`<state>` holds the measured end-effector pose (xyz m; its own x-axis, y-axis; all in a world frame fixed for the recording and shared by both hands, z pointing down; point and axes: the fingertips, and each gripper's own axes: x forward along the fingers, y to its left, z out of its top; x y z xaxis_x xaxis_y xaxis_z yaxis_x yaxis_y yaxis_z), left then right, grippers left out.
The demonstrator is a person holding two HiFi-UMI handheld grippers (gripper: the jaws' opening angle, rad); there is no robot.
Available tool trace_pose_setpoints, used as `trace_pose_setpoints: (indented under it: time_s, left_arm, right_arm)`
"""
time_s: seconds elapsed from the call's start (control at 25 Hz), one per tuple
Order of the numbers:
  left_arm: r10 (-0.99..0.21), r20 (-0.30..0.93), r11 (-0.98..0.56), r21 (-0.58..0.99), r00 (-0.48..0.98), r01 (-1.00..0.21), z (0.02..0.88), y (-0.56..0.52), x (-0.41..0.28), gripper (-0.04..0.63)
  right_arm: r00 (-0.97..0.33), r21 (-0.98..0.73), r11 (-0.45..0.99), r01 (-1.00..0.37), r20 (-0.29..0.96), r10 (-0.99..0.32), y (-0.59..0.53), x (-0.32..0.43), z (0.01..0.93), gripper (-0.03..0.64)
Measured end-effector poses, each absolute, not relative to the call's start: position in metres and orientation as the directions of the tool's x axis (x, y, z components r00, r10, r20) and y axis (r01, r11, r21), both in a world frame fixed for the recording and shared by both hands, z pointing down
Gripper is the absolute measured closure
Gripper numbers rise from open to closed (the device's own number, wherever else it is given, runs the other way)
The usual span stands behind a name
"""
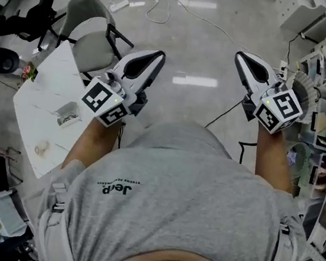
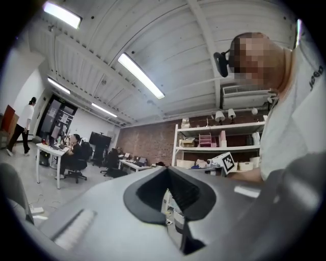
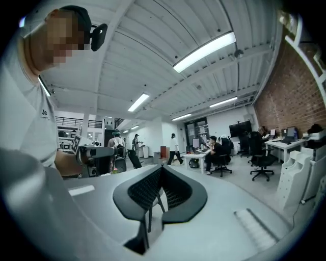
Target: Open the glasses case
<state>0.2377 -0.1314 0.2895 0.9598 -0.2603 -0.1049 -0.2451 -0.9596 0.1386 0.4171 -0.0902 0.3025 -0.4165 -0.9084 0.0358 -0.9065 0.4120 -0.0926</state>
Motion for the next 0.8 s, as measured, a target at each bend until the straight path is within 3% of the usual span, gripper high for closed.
trace_pose_setpoints:
  time_s: [0.28,0.8]
  left_arm:
    - [-0.286,-0.115,-0.951,0.159,0.951,-0.267,0.279,-0.151,0.217,0.540]
    - [-0.326,-0.145,-0.939,0.163,0.934,-0.302,0.268,-0.155,0.191,0.540]
  right_arm:
    - [-0.382,-0.100,0.377,-0.921,0.034,-0.924,-0.090,0.417,0.290,0.614]
    - [-0.446,-0.069,0.442,-0.894,0.061,-0.893,-0.102,0.391,0.282,0.614]
